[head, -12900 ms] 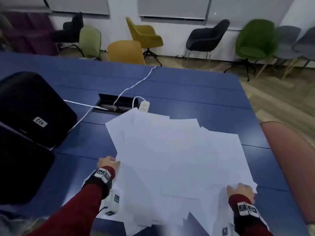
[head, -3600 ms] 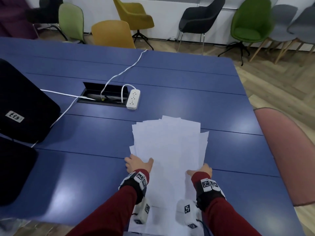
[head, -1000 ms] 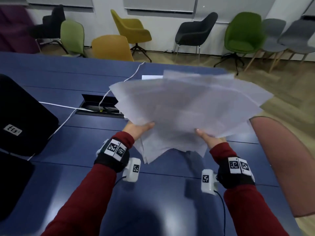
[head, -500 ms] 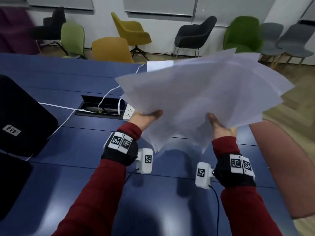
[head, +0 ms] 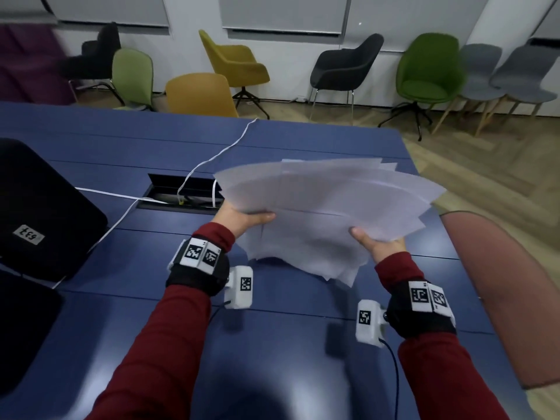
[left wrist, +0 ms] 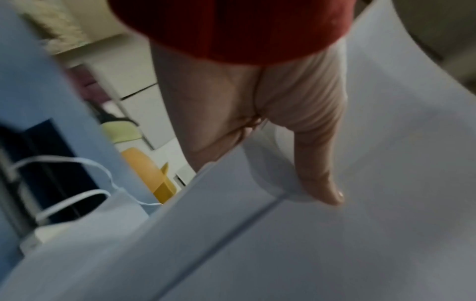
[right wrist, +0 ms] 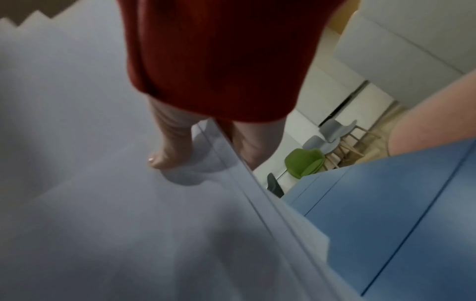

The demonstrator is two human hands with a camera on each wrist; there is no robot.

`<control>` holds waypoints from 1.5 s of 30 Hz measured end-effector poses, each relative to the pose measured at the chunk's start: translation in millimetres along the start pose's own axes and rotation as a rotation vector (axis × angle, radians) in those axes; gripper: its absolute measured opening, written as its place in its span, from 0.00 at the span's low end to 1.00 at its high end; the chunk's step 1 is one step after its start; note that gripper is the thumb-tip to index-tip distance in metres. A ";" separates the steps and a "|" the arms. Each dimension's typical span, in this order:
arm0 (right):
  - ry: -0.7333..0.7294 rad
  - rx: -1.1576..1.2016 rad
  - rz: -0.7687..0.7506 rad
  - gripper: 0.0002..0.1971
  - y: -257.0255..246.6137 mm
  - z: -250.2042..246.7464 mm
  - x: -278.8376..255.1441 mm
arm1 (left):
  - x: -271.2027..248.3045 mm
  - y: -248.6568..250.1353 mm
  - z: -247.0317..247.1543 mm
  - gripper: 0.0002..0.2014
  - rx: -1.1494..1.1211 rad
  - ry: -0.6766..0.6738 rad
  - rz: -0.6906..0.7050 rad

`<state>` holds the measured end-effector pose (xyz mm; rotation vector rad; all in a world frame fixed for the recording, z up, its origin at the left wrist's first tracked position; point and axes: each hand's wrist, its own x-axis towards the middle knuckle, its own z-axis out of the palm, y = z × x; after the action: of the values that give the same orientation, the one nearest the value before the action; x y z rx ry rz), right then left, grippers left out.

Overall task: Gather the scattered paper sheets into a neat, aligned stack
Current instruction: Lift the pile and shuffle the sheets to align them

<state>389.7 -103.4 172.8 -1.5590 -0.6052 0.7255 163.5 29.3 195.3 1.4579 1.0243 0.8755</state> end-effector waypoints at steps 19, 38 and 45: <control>0.018 -0.013 -0.038 0.22 35.3 19.1 14.9 | -25.0 -14.2 23.1 0.25 -0.116 0.303 -0.200; -0.260 -0.042 -0.041 0.16 30.9 16.3 18.4 | -1.9 5.6 13.8 0.45 -0.401 0.263 -0.222; -0.256 -0.067 -0.030 0.16 37.2 11.6 20.0 | 18.7 4.9 21.2 0.47 -0.295 0.275 -0.358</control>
<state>393.2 -85.1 133.2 -1.5260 -0.8476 0.8976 190.4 39.2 197.1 0.8882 1.2529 0.9321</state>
